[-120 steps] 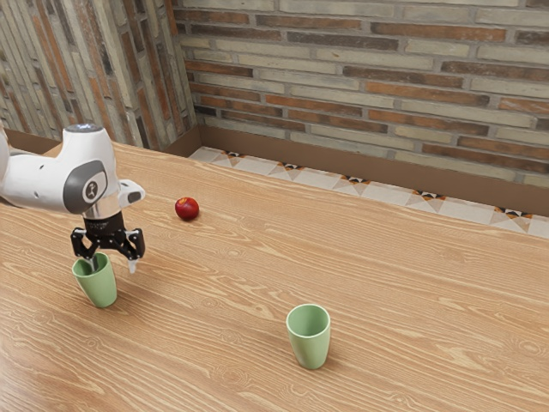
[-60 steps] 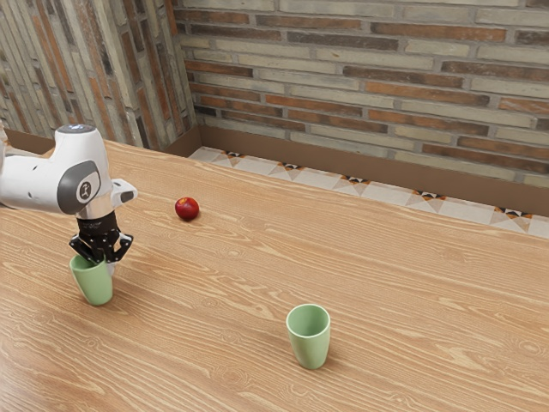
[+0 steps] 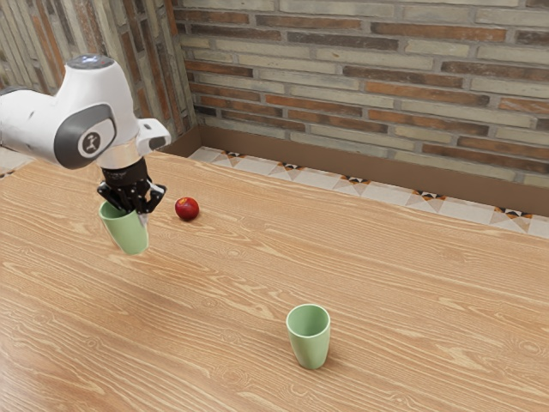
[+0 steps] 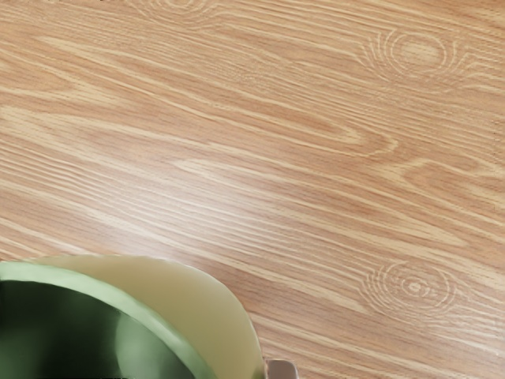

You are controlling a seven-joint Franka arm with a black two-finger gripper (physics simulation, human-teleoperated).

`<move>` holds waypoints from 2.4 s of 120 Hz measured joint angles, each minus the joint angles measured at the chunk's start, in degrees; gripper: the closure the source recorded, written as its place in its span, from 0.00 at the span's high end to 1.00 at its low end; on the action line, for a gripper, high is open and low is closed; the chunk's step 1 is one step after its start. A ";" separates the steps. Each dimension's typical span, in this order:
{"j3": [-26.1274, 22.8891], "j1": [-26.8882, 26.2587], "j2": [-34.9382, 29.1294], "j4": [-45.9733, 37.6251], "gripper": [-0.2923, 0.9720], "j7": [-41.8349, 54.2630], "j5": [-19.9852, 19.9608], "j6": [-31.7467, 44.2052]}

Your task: Place the left cup onto the right cup

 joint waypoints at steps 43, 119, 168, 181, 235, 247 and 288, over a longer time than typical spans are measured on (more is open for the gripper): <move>-16.10 -0.30 -0.92 4.69 0.15 -12.62 -3.44 -6.96; -25.09 -7.87 17.11 25.45 0.15 -35.26 -0.18 -19.48; -25.07 -10.74 28.24 36.36 0.15 -44.49 5.80 -23.24; -25.09 -10.93 29.61 36.88 0.15 -46.07 6.04 -22.53; -25.24 -11.49 31.07 35.14 0.15 -52.21 5.51 -18.03; -25.24 -11.52 30.97 34.26 0.15 -53.45 5.12 -17.14; -25.09 -11.44 31.00 31.34 0.15 -56.66 3.86 -14.39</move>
